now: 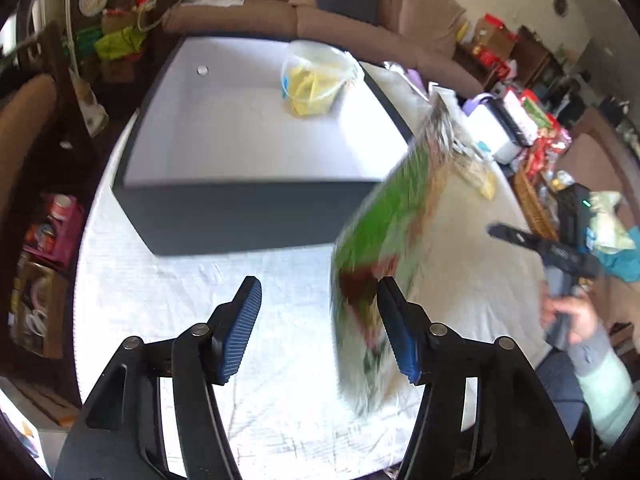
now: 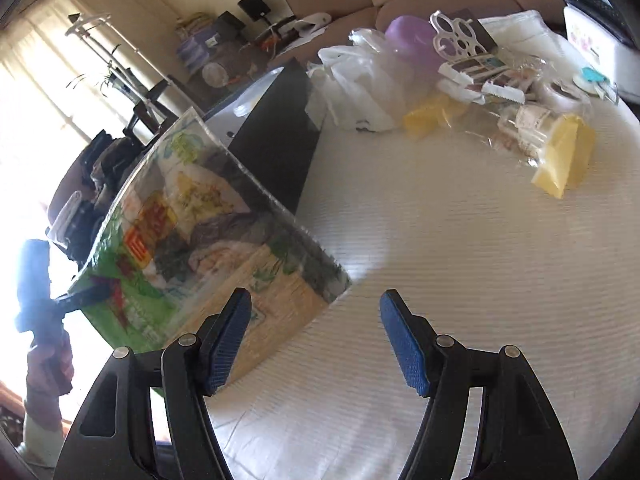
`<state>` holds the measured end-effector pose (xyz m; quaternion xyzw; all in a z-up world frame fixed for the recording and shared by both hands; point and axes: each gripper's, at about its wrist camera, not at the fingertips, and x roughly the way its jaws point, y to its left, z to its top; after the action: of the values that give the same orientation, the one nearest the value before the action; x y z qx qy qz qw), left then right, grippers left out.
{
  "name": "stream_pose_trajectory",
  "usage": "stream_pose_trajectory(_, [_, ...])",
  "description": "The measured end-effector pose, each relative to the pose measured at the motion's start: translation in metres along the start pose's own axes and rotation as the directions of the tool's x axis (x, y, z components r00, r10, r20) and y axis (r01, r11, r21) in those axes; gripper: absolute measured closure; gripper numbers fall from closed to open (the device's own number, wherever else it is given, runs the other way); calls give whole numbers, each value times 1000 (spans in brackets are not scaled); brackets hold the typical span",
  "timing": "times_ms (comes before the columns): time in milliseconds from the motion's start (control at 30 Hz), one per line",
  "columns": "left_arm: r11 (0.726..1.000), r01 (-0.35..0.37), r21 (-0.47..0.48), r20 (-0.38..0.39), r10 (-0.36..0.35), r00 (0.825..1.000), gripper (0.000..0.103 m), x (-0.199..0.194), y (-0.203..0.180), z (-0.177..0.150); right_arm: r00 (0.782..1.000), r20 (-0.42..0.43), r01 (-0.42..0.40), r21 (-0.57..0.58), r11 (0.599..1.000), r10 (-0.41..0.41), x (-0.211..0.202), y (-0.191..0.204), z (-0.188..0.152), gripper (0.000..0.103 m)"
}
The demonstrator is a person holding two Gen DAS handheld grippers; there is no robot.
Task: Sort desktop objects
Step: 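Carry the hanging seaweed bag over the black box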
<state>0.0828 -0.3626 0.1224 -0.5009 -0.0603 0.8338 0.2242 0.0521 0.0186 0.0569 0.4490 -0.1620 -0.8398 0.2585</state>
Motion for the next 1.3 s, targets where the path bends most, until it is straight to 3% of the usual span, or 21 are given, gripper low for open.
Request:
stream_pose_trajectory(200, [993,112,47,-18,-111,994,44,19,10,-30,996,3,-83,-199,977,86,36,15,47,31])
stream_pose_trajectory(333, [984,174,46,-84,-169,982,46,48,10,-38,981,-107,-186,-321,929,159,64,32,72,29])
stream_pose_trajectory(367, [981,190,49,-82,-186,979,48,52,9,-39,973,-142,-220,-344,913,181,69,36,74,28])
stream_pose_trajectory(467, [974,225,32,-75,-222,972,83,59,12,-41,949,-221,-299,-397,868,226,80,39,74,23])
stream_pose_trajectory(500, [976,217,25,-73,-214,974,84,61,14,-42,937,-248,-328,-390,861,245,83,37,73,23])
stream_pose_trajectory(567, [973,229,4,-75,-228,971,84,63,17,-42,893,-328,-410,-310,858,308,94,31,72,30])
stream_pose_trajectory(600, [973,231,-4,-68,-230,971,84,62,19,-42,861,-361,-461,-254,850,359,98,27,70,45])
stream_pose_trajectory(633, [974,228,-11,-61,-228,972,84,60,20,-42,852,-364,-474,-235,848,375,97,27,67,48])
stream_pose_trajectory(767, [973,229,-42,-20,-230,973,87,44,25,-34,864,-313,-476,-253,842,394,76,29,53,67])
stream_pose_trajectory(933, [970,243,-27,16,-243,970,87,8,24,2,857,-245,-506,-239,829,452,36,41,57,68])
stream_pose_trajectory(1067, [980,199,25,75,-201,977,87,-36,24,65,849,-140,-529,-224,818,510,9,66,96,68])
stream_pose_trajectory(1167, [988,154,25,111,-156,981,84,-58,34,119,866,-75,-497,-220,839,494,13,90,136,68])
stream_pose_trajectory(1300, [996,91,-24,66,-89,994,81,-46,65,168,895,-66,-446,-152,882,441,54,105,168,66])
